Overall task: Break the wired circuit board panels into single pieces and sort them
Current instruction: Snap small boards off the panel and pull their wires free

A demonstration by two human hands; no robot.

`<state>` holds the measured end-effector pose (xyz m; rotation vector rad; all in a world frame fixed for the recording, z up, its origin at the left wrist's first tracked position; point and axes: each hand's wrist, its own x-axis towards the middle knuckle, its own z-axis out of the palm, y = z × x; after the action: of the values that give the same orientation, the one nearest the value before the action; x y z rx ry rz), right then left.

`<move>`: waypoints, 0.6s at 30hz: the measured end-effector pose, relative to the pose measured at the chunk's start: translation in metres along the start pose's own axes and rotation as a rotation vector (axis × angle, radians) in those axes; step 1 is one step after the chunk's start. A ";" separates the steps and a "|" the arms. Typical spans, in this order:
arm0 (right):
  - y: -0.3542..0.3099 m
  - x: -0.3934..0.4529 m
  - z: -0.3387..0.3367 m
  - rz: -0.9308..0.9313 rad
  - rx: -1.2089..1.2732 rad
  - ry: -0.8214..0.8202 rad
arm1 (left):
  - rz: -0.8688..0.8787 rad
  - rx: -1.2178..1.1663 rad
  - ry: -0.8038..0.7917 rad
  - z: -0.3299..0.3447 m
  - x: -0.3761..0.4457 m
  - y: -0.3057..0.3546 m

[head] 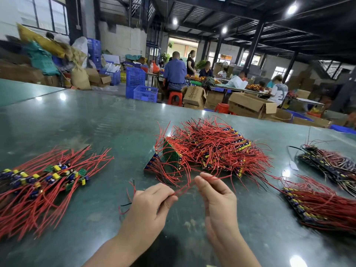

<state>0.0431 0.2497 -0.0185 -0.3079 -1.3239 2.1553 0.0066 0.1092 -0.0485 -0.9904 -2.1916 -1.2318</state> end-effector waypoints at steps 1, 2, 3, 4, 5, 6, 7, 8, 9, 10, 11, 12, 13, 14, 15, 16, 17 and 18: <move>0.000 0.001 -0.001 0.013 0.023 0.014 | -0.005 -0.005 -0.007 0.001 0.001 0.001; -0.001 0.002 -0.001 0.023 0.047 0.015 | -0.017 -0.015 -0.007 0.002 0.001 0.002; -0.002 0.003 -0.001 0.035 0.073 0.000 | -0.031 -0.030 -0.002 0.002 0.001 0.003; -0.001 0.004 -0.001 0.058 0.109 -0.035 | -0.044 -0.050 0.004 0.001 0.001 0.002; 0.001 0.004 -0.001 0.097 0.156 -0.094 | -0.055 -0.073 0.007 0.000 0.000 0.002; 0.003 0.001 0.001 0.152 0.199 -0.170 | -0.063 -0.095 0.010 -0.001 -0.001 0.002; 0.006 -0.002 0.004 0.206 0.212 -0.248 | -0.070 -0.117 0.015 -0.003 -0.002 0.001; 0.008 -0.006 0.006 0.239 0.174 -0.313 | -0.077 -0.135 0.018 -0.005 -0.002 0.001; 0.010 -0.009 0.007 0.243 0.084 -0.370 | -0.083 -0.149 0.015 -0.007 -0.002 0.000; 0.012 -0.012 0.007 0.218 -0.021 -0.417 | -0.088 -0.157 0.008 -0.009 -0.001 -0.001; 0.013 -0.014 0.007 0.178 -0.118 -0.442 | -0.092 -0.158 -0.002 -0.010 -0.001 -0.002; 0.013 -0.015 0.007 0.132 -0.187 -0.442 | -0.091 -0.155 -0.011 -0.010 -0.001 -0.004; 0.013 -0.015 0.006 0.085 -0.218 -0.426 | -0.087 -0.154 -0.024 -0.010 -0.001 -0.004; 0.013 -0.015 0.006 0.054 -0.217 -0.395 | -0.086 -0.161 -0.042 -0.010 0.000 -0.004; 0.014 -0.015 0.007 0.043 -0.183 -0.349 | -0.092 -0.177 -0.061 -0.009 -0.001 -0.003; 0.015 -0.016 0.008 0.056 -0.119 -0.296 | -0.103 -0.194 -0.076 -0.007 -0.001 -0.002; 0.017 -0.016 0.009 0.078 -0.042 -0.243 | -0.115 -0.200 -0.083 -0.005 -0.001 0.001; 0.019 -0.016 0.009 0.093 0.028 -0.193 | -0.122 -0.187 -0.082 -0.002 0.000 0.004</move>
<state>0.0447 0.2270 -0.0320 -0.1557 -1.4071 2.3276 0.0096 0.1084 -0.0456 -1.0080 -2.2599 -1.4998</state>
